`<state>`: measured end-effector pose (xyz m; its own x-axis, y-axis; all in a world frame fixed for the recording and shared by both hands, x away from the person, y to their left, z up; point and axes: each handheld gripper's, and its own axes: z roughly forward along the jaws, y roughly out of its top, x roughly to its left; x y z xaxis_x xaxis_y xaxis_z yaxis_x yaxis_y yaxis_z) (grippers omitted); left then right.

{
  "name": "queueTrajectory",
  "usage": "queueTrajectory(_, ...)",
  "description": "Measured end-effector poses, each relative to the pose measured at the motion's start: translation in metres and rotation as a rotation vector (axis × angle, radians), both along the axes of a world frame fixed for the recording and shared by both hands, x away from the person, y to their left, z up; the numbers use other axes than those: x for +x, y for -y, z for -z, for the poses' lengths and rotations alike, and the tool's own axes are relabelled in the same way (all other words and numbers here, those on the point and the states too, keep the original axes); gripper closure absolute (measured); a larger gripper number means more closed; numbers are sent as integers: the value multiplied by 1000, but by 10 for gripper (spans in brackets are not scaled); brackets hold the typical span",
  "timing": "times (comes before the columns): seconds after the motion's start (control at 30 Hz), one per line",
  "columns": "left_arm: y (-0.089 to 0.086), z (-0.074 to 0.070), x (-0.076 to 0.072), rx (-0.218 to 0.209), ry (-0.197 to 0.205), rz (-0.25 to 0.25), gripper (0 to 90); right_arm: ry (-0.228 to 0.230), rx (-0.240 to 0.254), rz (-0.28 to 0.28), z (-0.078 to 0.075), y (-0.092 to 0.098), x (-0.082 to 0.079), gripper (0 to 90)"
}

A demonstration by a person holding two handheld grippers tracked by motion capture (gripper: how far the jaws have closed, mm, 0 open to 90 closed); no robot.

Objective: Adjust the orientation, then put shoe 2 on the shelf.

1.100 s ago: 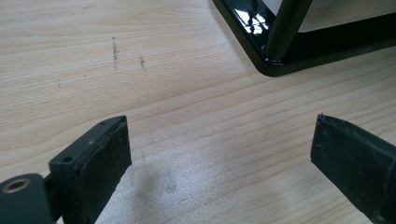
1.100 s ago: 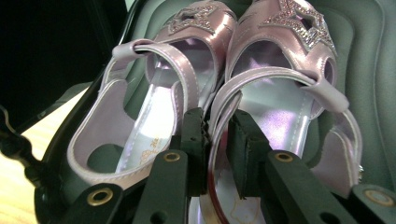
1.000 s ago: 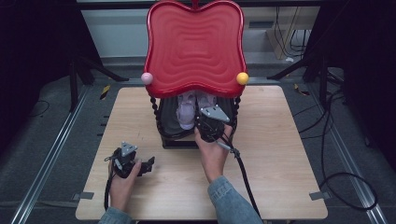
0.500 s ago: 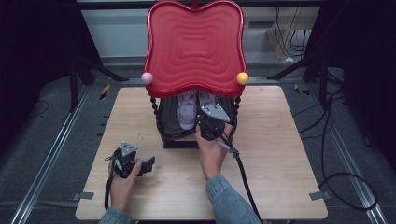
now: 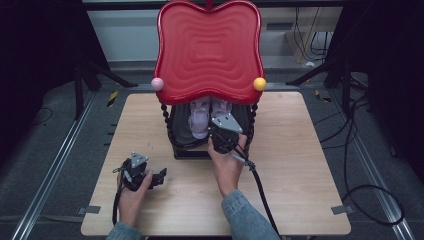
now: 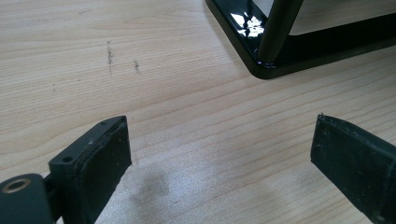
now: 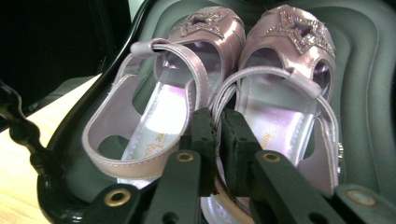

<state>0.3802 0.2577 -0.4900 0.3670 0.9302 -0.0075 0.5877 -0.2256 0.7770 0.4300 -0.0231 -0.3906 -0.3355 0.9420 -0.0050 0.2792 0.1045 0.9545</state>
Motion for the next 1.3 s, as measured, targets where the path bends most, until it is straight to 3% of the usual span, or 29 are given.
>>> queueTrajectory(0.27, 1, 0, 0, 1, -2, 3, 43, -10, -2, -6, 0, -2, 1, 866)
queueTrajectory(0.47, 1, 0, 0, 1, -1, 2, 42, -11, -18, -16, -1, 1, 0, 798)
queueTrajectory(0.6, 1, 0, 0, 4, 0, 3, 42, -14, -22, -26, -3, 3, -4, 710)
queueTrajectory(1.0, -1, 0, 0, 8, 1, -1, 40, -42, 8, -72, -10, 16, -15, 255)
queueTrajectory(1.07, -1, 0, 0, 8, 1, -1, 40, -61, 2, -92, -11, 17, -18, 205)
queueTrajectory(1.13, -1, 0, 0, 10, 0, -1, 40, -45, -25, -102, -13, 19, -23, 167)
queueTrajectory(1.3, -1, 1, 0, 11, -2, -2, 41, -23, -24, -126, -16, 28, -32, 99)
